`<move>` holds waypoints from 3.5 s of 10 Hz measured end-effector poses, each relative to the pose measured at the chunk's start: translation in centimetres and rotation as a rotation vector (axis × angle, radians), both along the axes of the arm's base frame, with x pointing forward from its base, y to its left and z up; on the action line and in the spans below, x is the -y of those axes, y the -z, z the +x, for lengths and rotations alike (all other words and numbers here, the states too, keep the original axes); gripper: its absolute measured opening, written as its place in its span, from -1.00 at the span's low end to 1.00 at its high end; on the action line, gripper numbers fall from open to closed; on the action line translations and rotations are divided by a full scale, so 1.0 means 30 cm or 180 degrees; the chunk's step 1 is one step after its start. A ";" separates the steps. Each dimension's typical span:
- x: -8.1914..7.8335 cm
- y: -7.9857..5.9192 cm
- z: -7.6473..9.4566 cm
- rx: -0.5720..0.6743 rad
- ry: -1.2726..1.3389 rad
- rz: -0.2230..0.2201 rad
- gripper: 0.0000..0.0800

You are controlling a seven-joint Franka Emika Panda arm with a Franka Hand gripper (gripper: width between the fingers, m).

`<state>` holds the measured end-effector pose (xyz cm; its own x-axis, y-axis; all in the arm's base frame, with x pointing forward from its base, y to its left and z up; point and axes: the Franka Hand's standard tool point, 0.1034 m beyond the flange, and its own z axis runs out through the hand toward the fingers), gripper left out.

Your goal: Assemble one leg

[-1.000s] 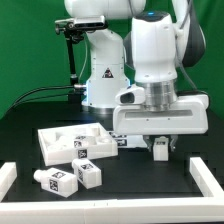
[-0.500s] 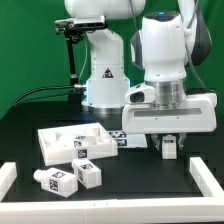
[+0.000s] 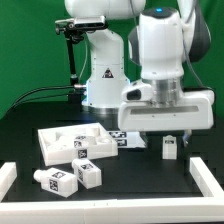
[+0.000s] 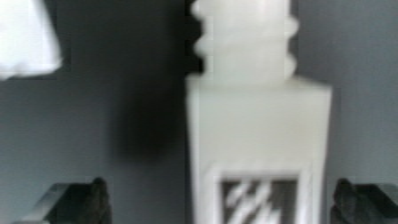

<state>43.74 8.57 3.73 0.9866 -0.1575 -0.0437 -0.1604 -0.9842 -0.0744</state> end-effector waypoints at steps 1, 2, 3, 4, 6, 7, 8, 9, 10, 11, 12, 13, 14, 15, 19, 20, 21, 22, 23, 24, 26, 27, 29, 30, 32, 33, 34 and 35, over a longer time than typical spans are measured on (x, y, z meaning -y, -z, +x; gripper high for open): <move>0.039 -0.042 0.001 -0.0015 -0.0053 0.0010 0.61; 0.062 -0.093 0.005 -0.0019 -0.0052 0.0021 0.62; 0.072 -0.118 0.018 0.0025 -0.0059 0.0023 0.62; 0.069 -0.108 0.012 0.0005 -0.0065 0.0021 0.62; 0.069 -0.105 0.011 -0.0001 -0.0066 0.0021 0.62; 0.080 -0.094 0.007 0.0029 -0.0188 0.0014 0.62; 0.119 -0.059 -0.019 0.0024 -0.0384 -0.0004 0.62; 0.184 -0.064 -0.030 -0.0062 -0.0576 0.0021 0.62; 0.242 -0.088 -0.018 -0.0058 -0.0650 0.0029 0.62; 0.307 -0.095 -0.009 -0.0026 -0.0839 0.0024 0.62; 0.378 -0.097 0.003 -0.0004 -0.0886 0.0008 0.62; 0.406 -0.098 0.003 -0.0001 -0.0847 -0.0001 0.62; 0.408 -0.090 -0.006 -0.0030 -0.0766 0.0035 0.62; 0.406 -0.090 -0.005 -0.0029 -0.0776 0.0032 0.62; 0.467 -0.092 -0.011 -0.0026 -0.0937 0.0041 0.62; 0.567 -0.100 -0.016 -0.0028 -0.0974 0.0038 0.62; 0.653 -0.099 -0.020 -0.0018 -0.1056 0.0019 0.62; 0.725 -0.079 -0.032 -0.0030 -0.1112 -0.0001 0.62; 0.762 -0.045 -0.053 -0.0059 -0.1151 -0.0018 0.62; 0.791 -0.019 -0.067 -0.0003 -0.1270 -0.0072 0.62; 0.784 -0.015 -0.077 0.0006 -0.1278 -0.0068 0.62; 0.785 -0.013 -0.078 0.0005 -0.1280 -0.0069 0.62; 0.808 0.005 -0.099 -0.0027 -0.1333 -0.0050 0.62; 0.851 0.021 -0.125 -0.0049 -0.1443 -0.0033 0.62; 0.926 0.049 -0.175 -0.0092 -0.1476 -0.0010 0.62; 0.940 0.065 -0.192 -0.0094 -0.1489 -0.0036 0.62; 0.944 0.084 -0.213 -0.0110 -0.1482 -0.0052 0.62; 0.938 0.094 -0.227 -0.0130 -0.1485 -0.0043 0.62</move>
Offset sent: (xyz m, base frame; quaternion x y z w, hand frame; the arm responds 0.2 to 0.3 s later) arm 0.0000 0.0000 0.0000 0.0000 0.0000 0.0000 1.0000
